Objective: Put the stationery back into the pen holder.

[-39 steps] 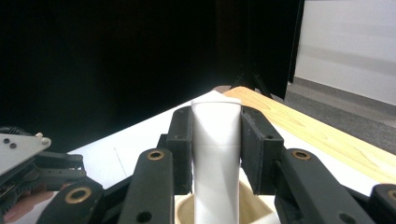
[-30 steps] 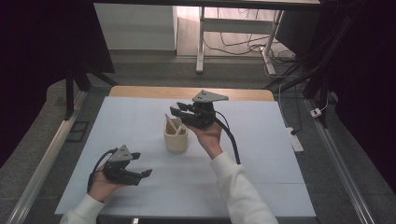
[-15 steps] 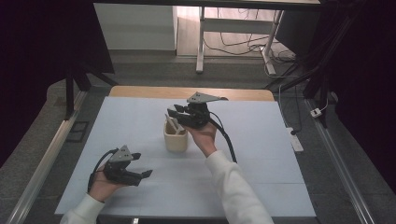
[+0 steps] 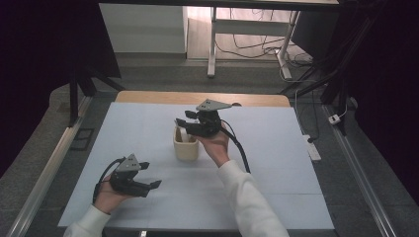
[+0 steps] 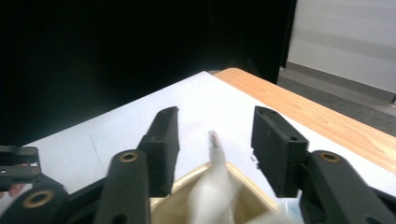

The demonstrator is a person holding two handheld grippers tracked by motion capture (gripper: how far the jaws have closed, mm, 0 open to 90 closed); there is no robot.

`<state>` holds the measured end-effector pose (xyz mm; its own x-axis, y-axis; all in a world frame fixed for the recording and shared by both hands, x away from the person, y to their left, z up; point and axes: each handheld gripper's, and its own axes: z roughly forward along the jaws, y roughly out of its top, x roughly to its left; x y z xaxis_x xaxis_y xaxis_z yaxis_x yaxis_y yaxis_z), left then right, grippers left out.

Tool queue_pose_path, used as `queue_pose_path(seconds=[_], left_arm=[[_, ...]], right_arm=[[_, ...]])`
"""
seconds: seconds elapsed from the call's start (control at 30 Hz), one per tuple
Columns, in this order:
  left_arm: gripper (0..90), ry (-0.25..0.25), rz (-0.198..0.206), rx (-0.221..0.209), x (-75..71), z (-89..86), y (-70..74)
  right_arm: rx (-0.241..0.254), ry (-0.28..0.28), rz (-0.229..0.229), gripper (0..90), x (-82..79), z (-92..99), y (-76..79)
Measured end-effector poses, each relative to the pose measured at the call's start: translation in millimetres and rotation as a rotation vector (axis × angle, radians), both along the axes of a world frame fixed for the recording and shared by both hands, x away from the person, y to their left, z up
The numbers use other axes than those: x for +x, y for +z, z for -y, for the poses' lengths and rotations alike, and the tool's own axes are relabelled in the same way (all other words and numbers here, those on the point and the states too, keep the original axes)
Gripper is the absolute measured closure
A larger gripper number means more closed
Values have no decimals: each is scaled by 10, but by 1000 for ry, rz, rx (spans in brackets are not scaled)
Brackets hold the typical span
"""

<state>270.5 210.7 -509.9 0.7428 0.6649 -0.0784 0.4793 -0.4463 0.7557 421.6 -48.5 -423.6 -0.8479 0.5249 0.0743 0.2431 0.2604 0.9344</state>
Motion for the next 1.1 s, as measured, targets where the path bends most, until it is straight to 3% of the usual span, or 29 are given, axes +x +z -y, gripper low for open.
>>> queue_pose_path(seconds=[0.63,1.1], left_arm=[[177,1,-5,4,7,2,-11],[177,7,-5,3,5,-8,-9]], right_arm=[[-20,34,-5,485,-84,221,32],[-32,25,-2,487,-190,439,30]])
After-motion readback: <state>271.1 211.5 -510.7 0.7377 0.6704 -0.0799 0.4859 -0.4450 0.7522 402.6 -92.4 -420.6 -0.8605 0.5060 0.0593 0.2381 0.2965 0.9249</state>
